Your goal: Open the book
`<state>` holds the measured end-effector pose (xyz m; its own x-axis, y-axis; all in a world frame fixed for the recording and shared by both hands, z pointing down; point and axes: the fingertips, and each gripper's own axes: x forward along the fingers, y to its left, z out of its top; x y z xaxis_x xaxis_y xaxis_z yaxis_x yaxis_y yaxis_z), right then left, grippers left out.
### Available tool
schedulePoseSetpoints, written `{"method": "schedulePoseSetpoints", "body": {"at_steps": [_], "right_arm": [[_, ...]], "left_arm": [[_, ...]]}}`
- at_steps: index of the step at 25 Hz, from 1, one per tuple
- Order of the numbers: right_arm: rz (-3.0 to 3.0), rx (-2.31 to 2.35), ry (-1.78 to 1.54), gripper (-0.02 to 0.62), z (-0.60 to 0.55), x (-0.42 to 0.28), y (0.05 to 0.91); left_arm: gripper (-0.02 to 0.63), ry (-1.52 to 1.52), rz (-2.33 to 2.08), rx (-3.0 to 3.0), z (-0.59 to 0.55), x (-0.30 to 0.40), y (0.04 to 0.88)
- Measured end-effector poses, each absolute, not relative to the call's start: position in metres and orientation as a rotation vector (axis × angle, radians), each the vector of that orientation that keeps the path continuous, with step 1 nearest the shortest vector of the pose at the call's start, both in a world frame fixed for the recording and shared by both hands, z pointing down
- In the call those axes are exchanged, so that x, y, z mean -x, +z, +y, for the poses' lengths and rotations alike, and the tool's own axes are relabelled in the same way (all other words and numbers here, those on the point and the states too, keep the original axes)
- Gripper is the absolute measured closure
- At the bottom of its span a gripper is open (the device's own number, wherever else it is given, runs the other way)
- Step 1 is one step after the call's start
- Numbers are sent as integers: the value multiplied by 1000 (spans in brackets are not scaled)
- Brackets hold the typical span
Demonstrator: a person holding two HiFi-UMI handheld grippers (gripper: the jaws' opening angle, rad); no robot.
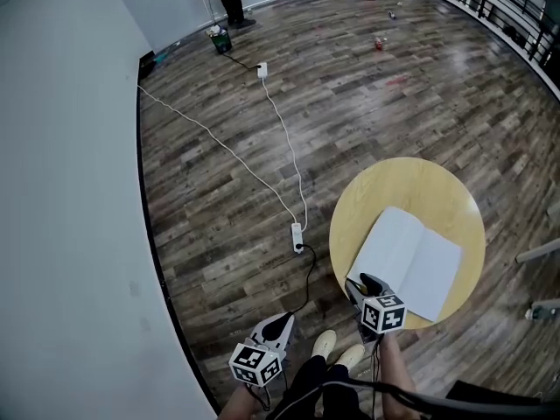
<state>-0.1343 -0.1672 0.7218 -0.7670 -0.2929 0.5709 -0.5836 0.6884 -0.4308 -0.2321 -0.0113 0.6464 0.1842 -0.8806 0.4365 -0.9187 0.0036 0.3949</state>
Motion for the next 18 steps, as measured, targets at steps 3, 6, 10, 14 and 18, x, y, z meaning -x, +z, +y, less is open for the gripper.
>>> {"method": "schedulePoseSetpoints", "body": {"at_steps": [3,6,10,14,18], "right_arm": [[-2454,-712,833,419,-172,119,704],[-2473,-765,818,419,-174,97,688],[-2496,-880,799,419,-186,61,664],[-2512,-1024,753,419,-193,11,629],[-2541,-1162,668,422,-189,-40,591]], "left_arm": [[607,86,-1672,-1906,-21,221,634],[607,86,-1653,-1962,-31,204,623],[607,93,-1594,-2074,-58,177,607],[607,95,-1526,-2182,-83,142,584],[607,89,-1458,-2280,-100,107,566]]}}
